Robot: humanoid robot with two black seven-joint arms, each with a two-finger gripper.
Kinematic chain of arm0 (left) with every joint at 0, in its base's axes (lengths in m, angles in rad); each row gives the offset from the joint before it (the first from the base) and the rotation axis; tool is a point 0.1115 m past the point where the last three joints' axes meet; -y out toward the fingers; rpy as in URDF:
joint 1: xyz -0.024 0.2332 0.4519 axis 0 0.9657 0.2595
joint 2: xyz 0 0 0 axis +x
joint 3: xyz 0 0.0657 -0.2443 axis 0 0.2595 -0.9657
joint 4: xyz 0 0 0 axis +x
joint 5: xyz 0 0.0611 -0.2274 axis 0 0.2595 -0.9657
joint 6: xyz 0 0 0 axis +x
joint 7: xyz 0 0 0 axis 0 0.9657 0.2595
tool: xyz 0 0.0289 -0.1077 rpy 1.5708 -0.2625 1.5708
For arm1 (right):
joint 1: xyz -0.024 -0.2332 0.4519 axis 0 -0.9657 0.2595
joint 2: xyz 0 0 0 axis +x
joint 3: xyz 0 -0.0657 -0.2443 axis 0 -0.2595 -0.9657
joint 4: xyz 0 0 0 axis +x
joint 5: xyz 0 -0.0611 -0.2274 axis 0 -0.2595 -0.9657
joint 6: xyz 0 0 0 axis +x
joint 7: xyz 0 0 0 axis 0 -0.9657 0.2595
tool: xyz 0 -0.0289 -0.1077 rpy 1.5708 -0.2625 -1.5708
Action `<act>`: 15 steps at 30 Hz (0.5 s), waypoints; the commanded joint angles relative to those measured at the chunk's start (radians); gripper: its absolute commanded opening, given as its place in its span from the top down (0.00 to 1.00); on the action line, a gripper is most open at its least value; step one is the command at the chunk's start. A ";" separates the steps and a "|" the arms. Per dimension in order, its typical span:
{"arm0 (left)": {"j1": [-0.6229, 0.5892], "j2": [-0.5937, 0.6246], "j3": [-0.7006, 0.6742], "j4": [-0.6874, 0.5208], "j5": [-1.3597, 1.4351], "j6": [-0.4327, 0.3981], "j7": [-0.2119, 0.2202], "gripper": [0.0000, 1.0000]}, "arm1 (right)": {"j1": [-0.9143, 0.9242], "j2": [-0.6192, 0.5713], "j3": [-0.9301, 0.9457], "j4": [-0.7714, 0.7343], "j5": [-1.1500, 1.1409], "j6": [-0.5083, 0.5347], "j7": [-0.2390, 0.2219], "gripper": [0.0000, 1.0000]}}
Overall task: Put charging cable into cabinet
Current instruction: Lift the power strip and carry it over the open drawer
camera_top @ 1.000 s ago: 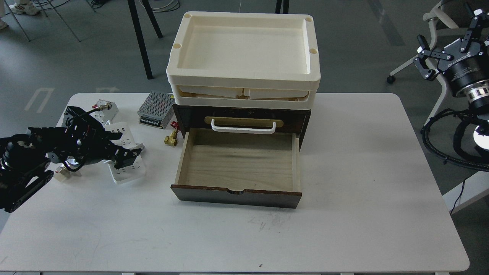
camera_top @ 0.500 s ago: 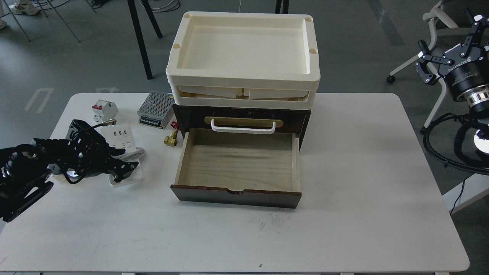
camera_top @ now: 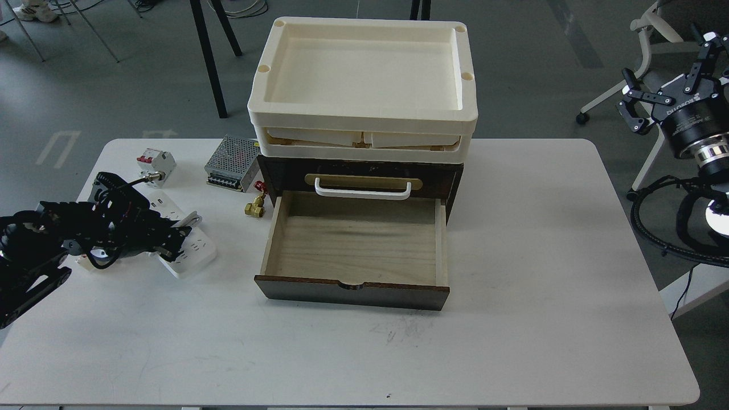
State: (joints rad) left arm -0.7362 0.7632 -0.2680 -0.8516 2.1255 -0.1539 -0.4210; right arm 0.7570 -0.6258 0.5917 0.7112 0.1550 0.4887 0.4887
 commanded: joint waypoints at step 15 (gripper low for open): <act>0.004 0.285 -0.105 -0.756 -1.170 -0.176 -0.052 0.99 | -0.012 -0.015 0.011 0.001 0.000 0.000 0.000 0.00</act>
State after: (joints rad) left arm -0.7502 1.1341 -0.3753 -1.5893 1.0313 -0.3452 -0.4760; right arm 0.7474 -0.6366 0.6029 0.7111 0.1549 0.4886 0.4887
